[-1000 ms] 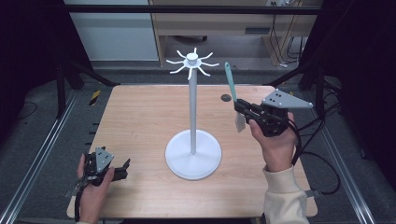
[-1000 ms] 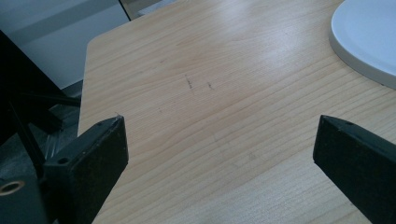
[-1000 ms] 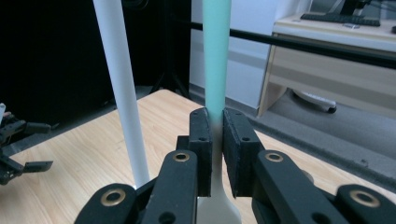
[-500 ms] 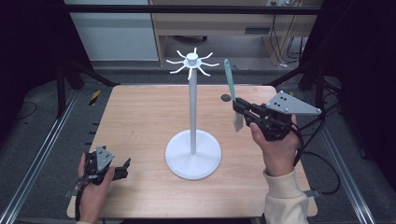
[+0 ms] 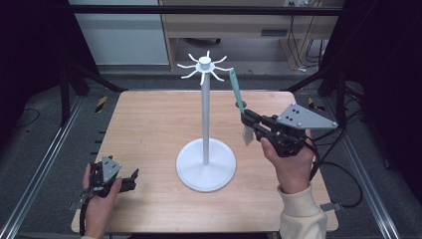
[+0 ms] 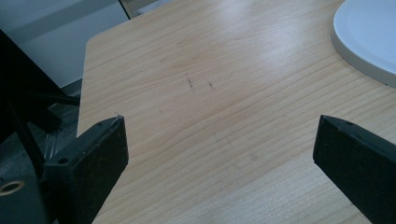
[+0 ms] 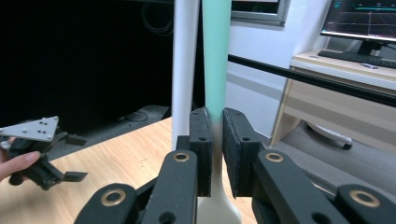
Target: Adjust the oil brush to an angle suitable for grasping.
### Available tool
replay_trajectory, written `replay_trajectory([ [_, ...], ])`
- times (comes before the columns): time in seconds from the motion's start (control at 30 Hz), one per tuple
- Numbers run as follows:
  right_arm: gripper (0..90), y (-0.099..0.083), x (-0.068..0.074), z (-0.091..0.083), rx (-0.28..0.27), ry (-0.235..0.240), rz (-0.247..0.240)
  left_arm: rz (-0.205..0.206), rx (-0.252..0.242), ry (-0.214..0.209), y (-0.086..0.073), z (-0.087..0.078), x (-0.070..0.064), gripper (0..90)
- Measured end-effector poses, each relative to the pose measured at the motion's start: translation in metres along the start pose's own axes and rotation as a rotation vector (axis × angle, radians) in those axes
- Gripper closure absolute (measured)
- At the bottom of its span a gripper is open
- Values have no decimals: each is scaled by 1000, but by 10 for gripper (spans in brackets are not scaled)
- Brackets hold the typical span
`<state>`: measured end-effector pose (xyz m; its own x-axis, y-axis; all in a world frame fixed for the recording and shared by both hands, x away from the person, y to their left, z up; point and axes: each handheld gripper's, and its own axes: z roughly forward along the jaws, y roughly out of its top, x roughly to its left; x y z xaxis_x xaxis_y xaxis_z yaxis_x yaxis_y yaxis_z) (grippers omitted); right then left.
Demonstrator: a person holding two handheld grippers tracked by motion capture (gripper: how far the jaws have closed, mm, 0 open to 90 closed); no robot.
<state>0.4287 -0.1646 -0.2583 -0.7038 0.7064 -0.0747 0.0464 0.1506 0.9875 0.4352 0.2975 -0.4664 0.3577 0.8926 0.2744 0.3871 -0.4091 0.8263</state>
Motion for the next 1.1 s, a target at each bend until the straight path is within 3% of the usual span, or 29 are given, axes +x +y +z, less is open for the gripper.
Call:
replay_trajectory([
  [0.73,825,-2,10,2,19,37,-24,-3,-2,0,0,0,1,29],
  [1.1,825,-3,14,13,31,31,-1,0,-1,-3,0,1,0,29],
])
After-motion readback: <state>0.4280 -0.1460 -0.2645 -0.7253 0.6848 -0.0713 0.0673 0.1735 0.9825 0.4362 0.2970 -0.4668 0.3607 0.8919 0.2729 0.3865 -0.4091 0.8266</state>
